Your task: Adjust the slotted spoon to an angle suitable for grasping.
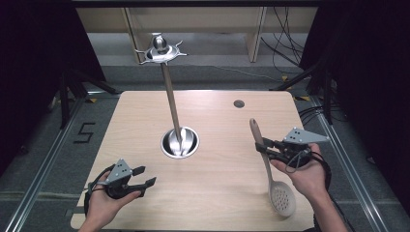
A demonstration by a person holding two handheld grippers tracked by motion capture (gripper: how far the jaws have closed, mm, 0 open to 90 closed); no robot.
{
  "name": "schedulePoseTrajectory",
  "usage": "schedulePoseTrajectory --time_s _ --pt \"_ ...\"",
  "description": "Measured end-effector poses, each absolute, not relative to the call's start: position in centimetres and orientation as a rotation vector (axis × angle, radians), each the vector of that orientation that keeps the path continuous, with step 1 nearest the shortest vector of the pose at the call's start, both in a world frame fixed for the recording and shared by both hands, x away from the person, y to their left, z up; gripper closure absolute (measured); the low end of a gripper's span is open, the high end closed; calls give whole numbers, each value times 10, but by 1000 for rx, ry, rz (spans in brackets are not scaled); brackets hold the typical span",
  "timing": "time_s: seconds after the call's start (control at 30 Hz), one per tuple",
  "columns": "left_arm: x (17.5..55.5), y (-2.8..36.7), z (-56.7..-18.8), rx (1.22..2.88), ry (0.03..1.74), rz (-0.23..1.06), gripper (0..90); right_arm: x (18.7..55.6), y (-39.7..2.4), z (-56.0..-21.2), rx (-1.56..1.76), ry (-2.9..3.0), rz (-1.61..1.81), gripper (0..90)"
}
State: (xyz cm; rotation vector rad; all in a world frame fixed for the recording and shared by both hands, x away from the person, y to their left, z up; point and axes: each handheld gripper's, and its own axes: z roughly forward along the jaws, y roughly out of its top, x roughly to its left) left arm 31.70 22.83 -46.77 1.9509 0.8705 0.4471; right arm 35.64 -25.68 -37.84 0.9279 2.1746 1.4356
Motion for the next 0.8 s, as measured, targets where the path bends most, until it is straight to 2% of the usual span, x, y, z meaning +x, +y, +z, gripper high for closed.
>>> schedulePoseTrajectory --time_s 0.5,0.8 --pt "317 229 -463 1933 864 461 397 348 -254 -365 840 2005 1582 710" --pt "319 224 -438 1832 802 549 401 354 -247 -348 805 1933 1690 710"
